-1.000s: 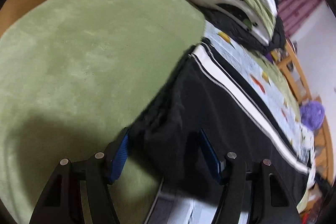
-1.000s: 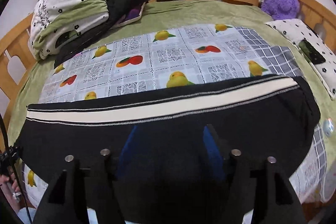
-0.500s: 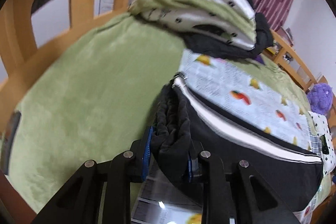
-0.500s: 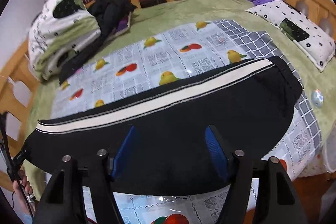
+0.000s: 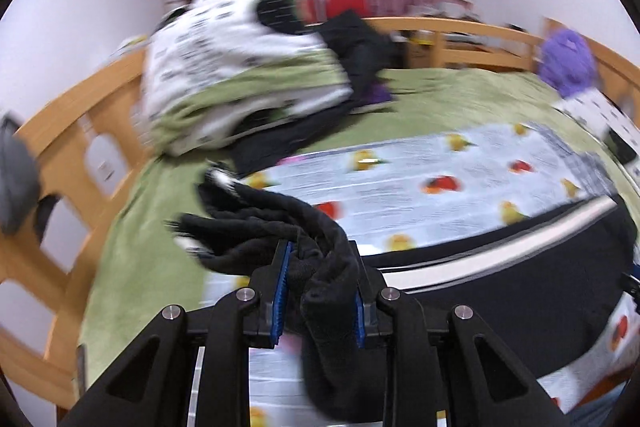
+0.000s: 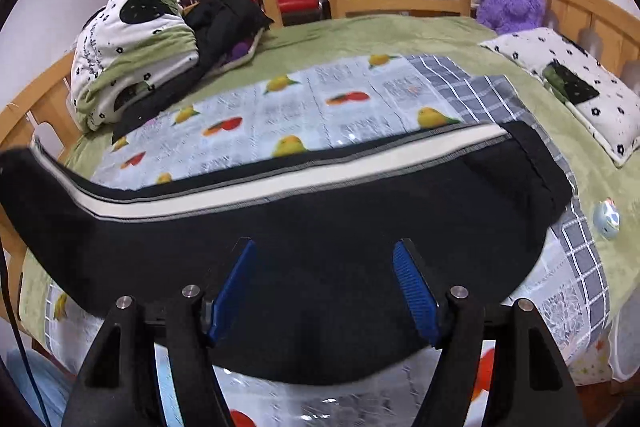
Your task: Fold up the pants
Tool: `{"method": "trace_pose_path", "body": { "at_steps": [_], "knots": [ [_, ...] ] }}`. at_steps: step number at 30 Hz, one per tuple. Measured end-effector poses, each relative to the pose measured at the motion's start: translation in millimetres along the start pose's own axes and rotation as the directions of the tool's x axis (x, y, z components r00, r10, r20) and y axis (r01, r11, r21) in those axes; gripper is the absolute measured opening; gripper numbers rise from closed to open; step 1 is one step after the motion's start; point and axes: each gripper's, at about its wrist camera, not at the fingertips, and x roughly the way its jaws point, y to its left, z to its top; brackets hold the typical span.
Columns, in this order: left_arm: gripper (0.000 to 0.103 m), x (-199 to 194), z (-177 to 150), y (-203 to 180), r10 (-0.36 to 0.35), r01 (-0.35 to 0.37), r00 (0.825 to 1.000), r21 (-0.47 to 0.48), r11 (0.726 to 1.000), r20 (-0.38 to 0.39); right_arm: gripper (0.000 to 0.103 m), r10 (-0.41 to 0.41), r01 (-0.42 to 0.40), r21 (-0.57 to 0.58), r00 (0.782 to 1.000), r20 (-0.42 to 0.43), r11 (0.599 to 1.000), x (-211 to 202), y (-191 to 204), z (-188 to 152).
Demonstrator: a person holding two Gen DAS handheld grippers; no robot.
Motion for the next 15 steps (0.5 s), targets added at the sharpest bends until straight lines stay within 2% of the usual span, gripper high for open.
{"method": "trace_pose_path", "body": {
  "at_steps": [3, 6, 8, 10, 13, 14, 15],
  "knots": [
    [0.024, 14.9, -9.9, -66.5, -0.079, 0.080, 0.997, 0.041, 0.996, -0.011, 0.070, 0.011, -0.011, 0.051, 1.000, 0.008, 0.999, -4.0, -18.5, -2.9],
    [0.024, 41.3, -31.1, -118.9, -0.210, 0.211, 0.975, 0.011, 0.977, -0.072, 0.070, 0.014, -0.016, 0.098, 1.000, 0.019, 0.995, -11.6, -31.4, -1.1],
    [0.025, 53.6, -49.0, -147.7, -0.312, 0.313, 0.946, -0.001, 0.950, -0.091, 0.070, -0.011, 0.007, 0.112, 0.999, 0.035, 0.994, -18.3, -37.2, -3.6],
    [0.028, 56.6, -68.9, -168.1, -0.417, 0.420, 0.904, 0.006, 0.908, -0.096, 0.070, -0.035, 0.030, 0.120, 0.999, 0.041, 0.992, -25.0, -41.0, -9.7],
    [0.028, 61.4, -88.9, -178.9, -0.489, 0.490, 0.849, -0.048, 0.870, -0.201, 0.070, -0.065, 0.063, 0.110, 0.998, 0.011, 0.992, -30.3, -41.8, -19.2],
    [0.028, 60.9, -94.5, -178.1, -0.496, 0.495, 0.838, -0.068, 0.866, -0.225, 0.070, -0.058, 0.057, 0.111, 0.998, 0.004, 0.992, -33.8, -40.7, -21.8],
    [0.029, 59.3, -99.2, -172.3, -0.496, 0.492, 0.835, -0.081, 0.867, -0.238, 0.070, -0.041, 0.039, 0.114, 0.999, 0.011, 0.993, -38.6, -39.5, -23.8]
  ]
}}
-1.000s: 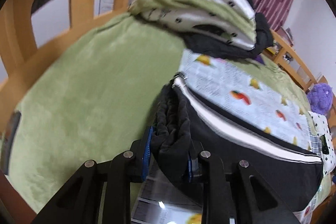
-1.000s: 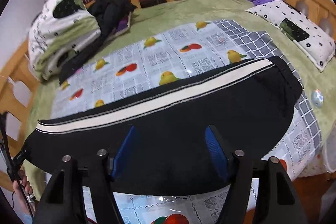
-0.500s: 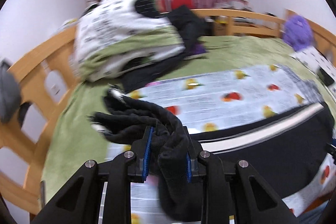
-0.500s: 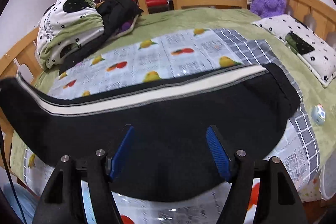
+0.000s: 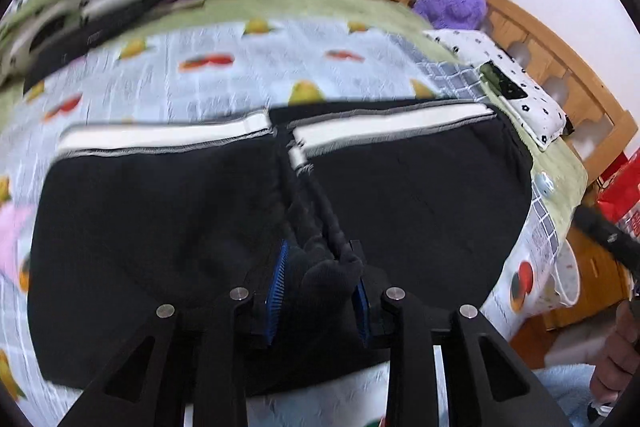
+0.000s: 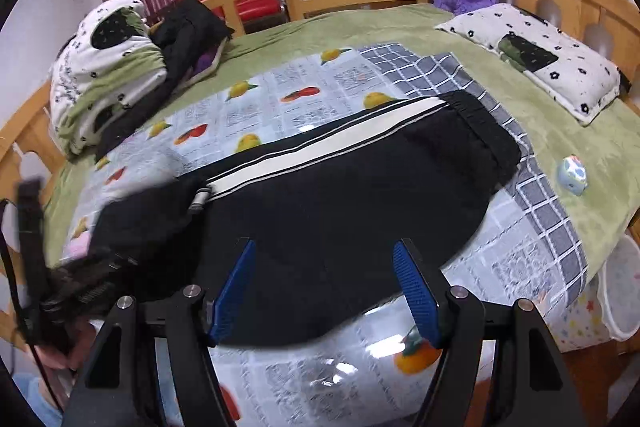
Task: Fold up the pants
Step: 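Release the cuffs with the left tool and withdraw both tools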
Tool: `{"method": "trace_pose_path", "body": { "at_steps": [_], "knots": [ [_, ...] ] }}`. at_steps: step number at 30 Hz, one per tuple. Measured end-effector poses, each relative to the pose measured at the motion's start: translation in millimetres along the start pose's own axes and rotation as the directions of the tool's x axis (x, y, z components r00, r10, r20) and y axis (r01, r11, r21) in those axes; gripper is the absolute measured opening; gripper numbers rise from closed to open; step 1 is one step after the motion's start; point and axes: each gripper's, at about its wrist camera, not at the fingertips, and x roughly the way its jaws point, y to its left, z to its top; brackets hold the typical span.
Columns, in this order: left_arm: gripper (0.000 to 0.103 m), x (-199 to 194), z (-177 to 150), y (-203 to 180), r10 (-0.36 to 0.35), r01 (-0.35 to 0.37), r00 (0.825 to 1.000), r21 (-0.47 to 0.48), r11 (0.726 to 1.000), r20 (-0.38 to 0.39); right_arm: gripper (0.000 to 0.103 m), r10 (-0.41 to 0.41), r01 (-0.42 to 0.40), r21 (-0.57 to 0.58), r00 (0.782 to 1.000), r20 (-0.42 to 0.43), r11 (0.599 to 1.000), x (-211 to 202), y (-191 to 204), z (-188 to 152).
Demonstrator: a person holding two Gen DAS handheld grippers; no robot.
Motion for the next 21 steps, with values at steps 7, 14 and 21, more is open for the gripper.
{"method": "trace_pose_path", "body": {
  "at_steps": [7, 14, 21],
  "knots": [
    [0.069, -70.6, -18.1, 56.1, -0.058, 0.075, 0.992, -0.147, 0.986, 0.113, 0.070, 0.082, -0.078, -0.070, 0.995, 0.054, 0.994, 0.5, 44.0, 2.7],
    [0.071, -118.0, -3.5, 86.2, 0.155, -0.134, 0.976, -0.140, 0.981, 0.153, 0.070, 0.199, -0.207, -0.119, 0.977, -0.074, 0.971, 35.1, 105.5, 6.5],
    [0.071, -119.2, -15.1, 131.4, 0.329, -0.320, 0.929, -0.081, 0.944, 0.170, 0.027, 0.256, -0.276, -0.094, 0.949, -0.182, 0.957, 96.7, 130.9, -27.1]
  ]
}}
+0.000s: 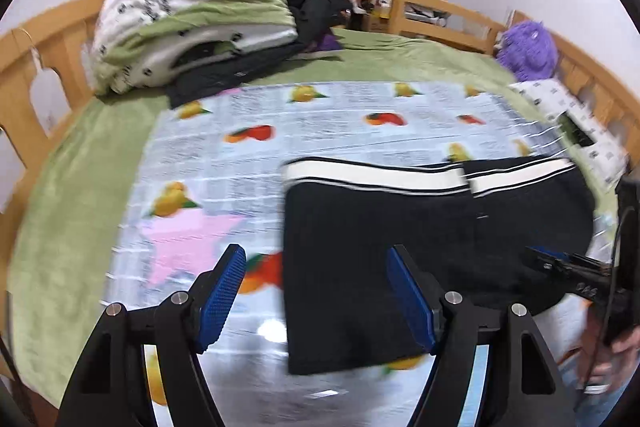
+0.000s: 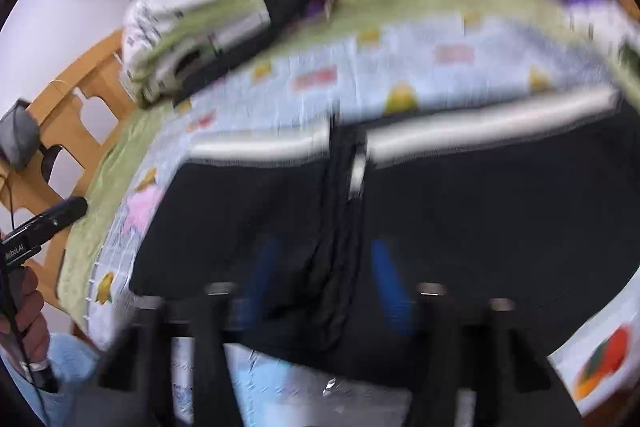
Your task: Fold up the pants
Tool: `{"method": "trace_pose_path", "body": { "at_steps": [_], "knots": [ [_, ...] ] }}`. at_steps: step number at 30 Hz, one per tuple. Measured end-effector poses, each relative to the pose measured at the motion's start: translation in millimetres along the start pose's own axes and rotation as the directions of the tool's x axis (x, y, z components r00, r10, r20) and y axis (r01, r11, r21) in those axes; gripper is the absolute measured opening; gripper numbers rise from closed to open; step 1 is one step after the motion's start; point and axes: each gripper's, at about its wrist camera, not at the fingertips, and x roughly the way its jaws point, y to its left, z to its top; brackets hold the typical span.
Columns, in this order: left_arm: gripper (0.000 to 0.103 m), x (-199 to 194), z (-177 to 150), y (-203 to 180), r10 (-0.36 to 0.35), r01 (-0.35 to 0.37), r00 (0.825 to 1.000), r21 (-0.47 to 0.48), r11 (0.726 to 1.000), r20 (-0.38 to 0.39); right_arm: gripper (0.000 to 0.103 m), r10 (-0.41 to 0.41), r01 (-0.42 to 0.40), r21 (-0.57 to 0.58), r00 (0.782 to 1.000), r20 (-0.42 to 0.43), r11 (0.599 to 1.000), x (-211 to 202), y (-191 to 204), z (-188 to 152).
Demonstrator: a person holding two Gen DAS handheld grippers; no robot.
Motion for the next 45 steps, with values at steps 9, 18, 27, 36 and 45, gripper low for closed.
{"method": "trace_pose_path", "body": {
  "at_steps": [9, 18, 27, 36, 45],
  "knots": [
    [0.071, 53.1, -9.4, 49.1, -0.097, 0.087, 0.994, -0.174, 0.981, -0.047, 0.015, -0.075, 0.082, -0.234, 0.996, 0.039, 0.969, 23.3, 45.3, -19.9],
    [0.071, 58.3, -21.5, 50.9, -0.078, 0.060, 0.993, -0.187, 0.981, -0.087, 0.021, -0.076, 0.069, -0.158, 0.996, -0.038, 0.985, 17.5, 20.9, -41.1],
    [0.071, 73.2, -25.7, 54.4, -0.086, 0.061, 0.988, -0.187, 0.981, -0.131, 0.062, -0.050, 0.063, -0.200, 0.996, 0.068, 0.978, 11.6, 31.6, 3.8],
    [0.071, 82.6, -24.1, 58.1, -0.098, 0.078, 0.991, -0.197, 0.977, -0.095, 0.031, -0.044, 0.046, 0.018, 0.995, -0.090, 0.999, 106.6, -9.5, 43.5],
    [0.070, 106.1, -30.2, 44.7, -0.219, 0.186, 0.968, -0.233, 0.954, -0.125, 0.015, 0.022, -0.024, 0.068, 0.999, 0.030, 0.997, 81.0, -27.7, 54.6]
  ]
}}
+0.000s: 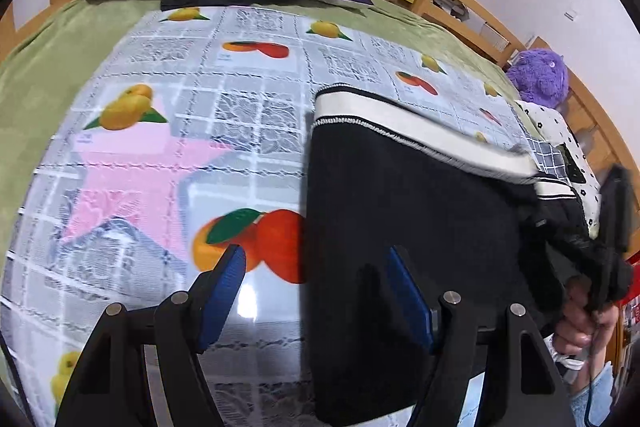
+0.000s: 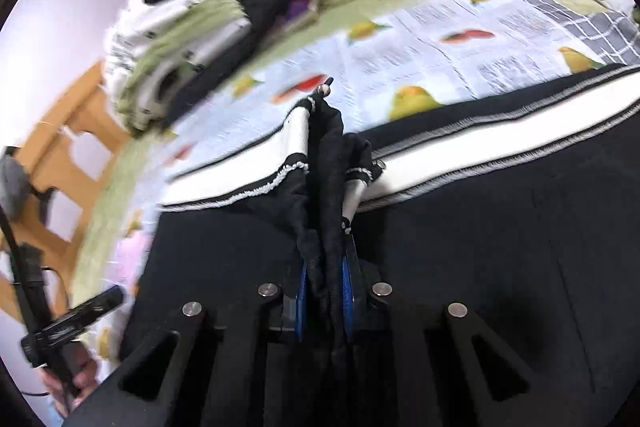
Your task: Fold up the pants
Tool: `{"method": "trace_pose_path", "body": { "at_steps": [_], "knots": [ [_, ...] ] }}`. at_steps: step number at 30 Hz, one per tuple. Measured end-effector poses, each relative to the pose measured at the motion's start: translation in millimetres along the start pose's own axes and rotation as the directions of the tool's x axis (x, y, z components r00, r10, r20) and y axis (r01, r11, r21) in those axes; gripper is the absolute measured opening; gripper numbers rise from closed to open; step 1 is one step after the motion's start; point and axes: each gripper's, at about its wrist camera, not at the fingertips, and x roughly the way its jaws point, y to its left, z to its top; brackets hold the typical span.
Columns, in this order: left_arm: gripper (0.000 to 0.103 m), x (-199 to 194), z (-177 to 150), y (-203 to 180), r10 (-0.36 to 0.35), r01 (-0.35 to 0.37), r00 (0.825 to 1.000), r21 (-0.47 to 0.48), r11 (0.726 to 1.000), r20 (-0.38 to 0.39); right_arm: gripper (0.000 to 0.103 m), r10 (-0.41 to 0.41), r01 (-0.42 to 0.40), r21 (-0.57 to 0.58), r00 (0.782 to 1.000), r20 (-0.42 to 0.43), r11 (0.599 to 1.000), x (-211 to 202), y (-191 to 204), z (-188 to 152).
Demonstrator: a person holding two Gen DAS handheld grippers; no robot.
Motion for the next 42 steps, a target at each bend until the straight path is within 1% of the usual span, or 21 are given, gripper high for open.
{"method": "trace_pose_path", "body": {
  "at_steps": [2, 4, 5, 7, 9, 10, 11, 14, 17, 19, 21, 22, 25, 28, 30, 31, 33, 36, 37, 39, 42],
  "knots": [
    [0.070, 6.9, -0.7, -3.6, -0.014, 0.014, 1.000, 0.003, 1.000, -0.016, 0.024, -0.080, 0.079, -0.022, 0.993, -0.084, 0.997, 25.2, 1.0, -6.4],
    [0.070, 15.0, -1.2, -4.5, -0.024, 0.024, 0.999, 0.001, 1.000, -0.039, 0.030, -0.120, 0.116, -0.063, 0.991, -0.064, 0.991, 23.8, 8.9, -8.9],
    [0.070, 18.9, -1.4, -3.3, -0.023, 0.023, 0.999, -0.002, 1.000, -0.047, 0.030, -0.133, 0.128, -0.079, 0.989, -0.066, 0.989, 21.1, 12.5, -7.4],
    [0.070, 27.3, -0.9, -1.0, -0.020, 0.019, 0.998, -0.011, 1.000, -0.060, 0.033, -0.118, 0.113, -0.076, 0.992, -0.054, 0.991, 12.3, 15.4, -9.0],
    [0.070, 30.0, 1.9, -2.2, -0.011, 0.011, 0.998, 0.003, 1.000, -0.054, 0.041, -0.097, 0.096, -0.043, 0.995, -0.028, 0.994, 3.8, 10.0, -8.8],
    [0.070, 32.1, 4.4, -3.7, -0.004, 0.005, 0.998, 0.009, 1.000, -0.062, 0.042, -0.100, 0.099, -0.018, 0.995, -0.023, 0.995, 2.3, 5.7, -9.3],
    [0.070, 34.0, 6.4, -4.7, -0.004, 0.005, 0.998, 0.011, 1.000, -0.067, 0.042, -0.111, 0.112, 0.003, 0.993, -0.032, 0.994, 0.5, 1.7, -10.2],
    [0.069, 36.7, 8.2, -1.8, -0.023, 0.023, 0.997, 0.000, 1.000, -0.067, 0.042, -0.098, 0.100, 0.036, 0.993, -0.062, 0.994, -1.4, -6.5, -8.5],
    [0.069, 35.8, 9.3, 2.0, -0.056, 0.055, 0.997, -0.026, 0.998, -0.053, 0.042, -0.071, 0.075, 0.065, 0.996, -0.061, 0.995, -4.1, -10.7, -9.1],
    [0.065, 37.3, 11.0, 4.2, -0.084, 0.082, 0.995, -0.046, 0.996, -0.049, 0.041, -0.074, 0.078, 0.062, 0.996, -0.053, 0.995, -4.3, -9.9, -10.5],
    [0.033, 42.6, 13.2, 6.4, -0.148, 0.142, 0.986, -0.072, 0.987, -0.072, 0.041, -0.082, 0.084, 0.049, 0.995, -0.048, 0.995, -4.1, -7.7, -11.1],
    [0.034, 46.2, 14.1, 8.2, -0.164, 0.156, 0.983, -0.094, 0.983, -0.083, 0.041, -0.080, 0.082, 0.039, 0.995, -0.056, 0.996, -2.3, -6.2, -10.9],
    [0.033, 48.7, 15.5, 13.6, -0.200, 0.189, 0.977, -0.141, 0.972, -0.070, 0.041, -0.063, 0.066, 0.041, 0.995, -0.078, 0.997, 3.7, -4.5, -11.7],
    [0.035, 49.6, 14.6, 15.9, -0.211, 0.199, 0.975, -0.162, 0.967, -0.065, 0.042, -0.065, 0.069, 0.034, 0.992, -0.104, 0.997, 12.9, -2.6, -13.7],
    [0.033, 50.1, 14.3, 15.7, -0.211, 0.198, 0.976, -0.172, 0.965, -0.059, 0.042, -0.077, 0.078, 0.013, 0.993, -0.088, 0.997, 14.1, 1.7, -14.4],
    [0.033, 49.4, 13.6, 14.1, -0.200, 0.188, 0.978, -0.170, 0.967, -0.055, 0.041, -0.081, 0.081, -0.004, 0.993, -0.087, 0.997, 15.8, 4.8, -14.7],
    [0.015, 45.6, 12.2, 9.4, -0.185, 0.177, 0.982, -0.146, 0.973, -0.041, 0.036, -0.093, 0.092, -0.026, 0.993, -0.072, 0.995, 17.5, 9.9, -16.7],
    [0.011, 32.4, 15.2, 2.3, -0.175, 0.174, 0.985, -0.114, 0.978, 0.005, 0.028, -0.132, 0.128, -0.074, 0.990, -0.051, 0.989, 19.0, 17.3, -20.0],
    [0.011, 24.8, 17.2, -0.5, -0.170, 0.172, 0.985, -0.097, 0.980, 0.029, 0.027, -0.131, 0.128, -0.075, 0.990, -0.045, 0.989, 18.5, 17.8, -20.3],
    [0.011, 9.9, 21.6, -5.4, -0.165, 0.170, 0.984, -0.067, 0.983, 0.068, 0.023, -0.117, 0.115, -0.060, 0.993, -0.035, 0.992, 16.8, 17.4, -20.9],
    [0.011, -14.0, 28.2, -4.5, -0.201, 0.207, 0.974, -0.048, 0.977, 0.110, 0.022, -0.084, 0.082, -0.044, 0.996, -0.035, 0.996, 15.5, 21.9, -20.7]
  ]
}}
